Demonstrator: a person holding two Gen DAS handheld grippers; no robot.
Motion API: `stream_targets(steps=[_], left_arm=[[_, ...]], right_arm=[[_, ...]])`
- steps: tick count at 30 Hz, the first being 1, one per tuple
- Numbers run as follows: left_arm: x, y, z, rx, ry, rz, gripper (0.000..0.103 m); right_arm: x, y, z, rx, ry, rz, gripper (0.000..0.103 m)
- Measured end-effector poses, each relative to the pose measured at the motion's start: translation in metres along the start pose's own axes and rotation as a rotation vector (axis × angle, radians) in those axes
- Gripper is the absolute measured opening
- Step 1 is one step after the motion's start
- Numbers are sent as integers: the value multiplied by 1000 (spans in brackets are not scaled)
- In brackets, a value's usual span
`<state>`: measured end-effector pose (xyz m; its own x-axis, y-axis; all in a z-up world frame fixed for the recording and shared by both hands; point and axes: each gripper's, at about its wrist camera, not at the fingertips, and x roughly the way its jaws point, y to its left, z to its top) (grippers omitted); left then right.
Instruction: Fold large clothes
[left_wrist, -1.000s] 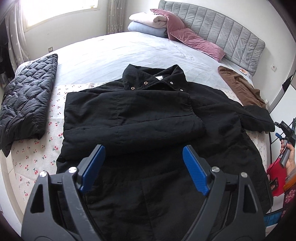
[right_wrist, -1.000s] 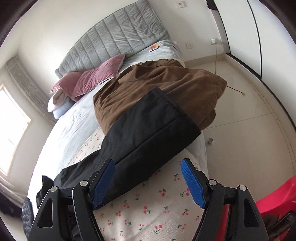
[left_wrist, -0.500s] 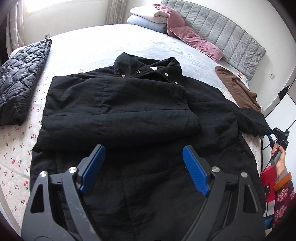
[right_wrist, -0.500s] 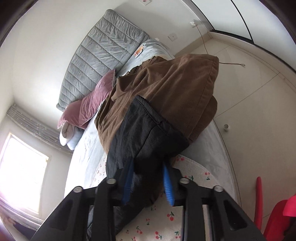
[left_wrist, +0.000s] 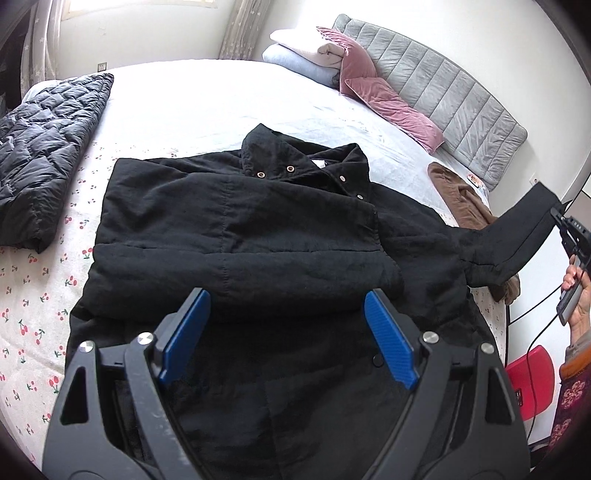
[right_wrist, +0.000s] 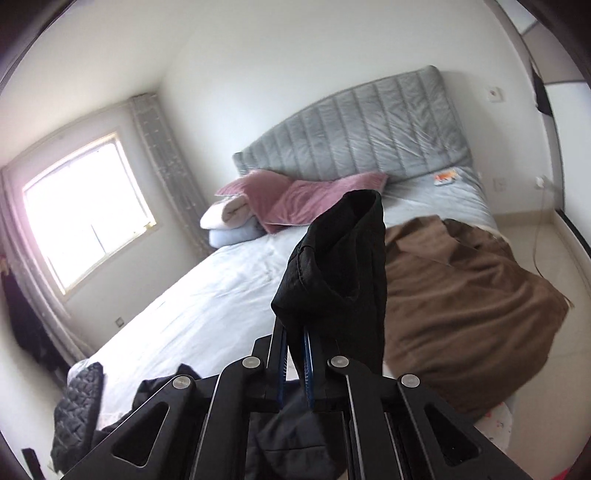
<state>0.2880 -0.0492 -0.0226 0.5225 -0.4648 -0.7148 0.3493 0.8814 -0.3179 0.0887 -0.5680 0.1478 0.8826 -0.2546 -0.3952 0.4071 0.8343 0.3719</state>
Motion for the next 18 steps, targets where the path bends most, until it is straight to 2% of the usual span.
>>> stream_targets(steps=[6,8,11,13,16,17,18], left_arm=[[-4,14,2,-32,-20,-29,86],[-4,20,3,-41,-26,-31,86],[-4,27,3,-59,-29,-31,86],[-2,33,2,-76,-29,-31,86],[1,41,2,-89,-20,-29,86],[2,42,2,-89,-16,-25,86],[3,44,3,-87,-14,-21,86]], right_arm=[[11,131,-7,-148,31,197,7],[17,174,-18,-194,63,266,7],[26,236,-52,-279,135,355,7],[39,272,-83,-340,244,421,12],[63,303,-132,-393,515,560,25],[65,309,-143,-403,571,596,26],[63,311,-150,-417,584,601,31]])
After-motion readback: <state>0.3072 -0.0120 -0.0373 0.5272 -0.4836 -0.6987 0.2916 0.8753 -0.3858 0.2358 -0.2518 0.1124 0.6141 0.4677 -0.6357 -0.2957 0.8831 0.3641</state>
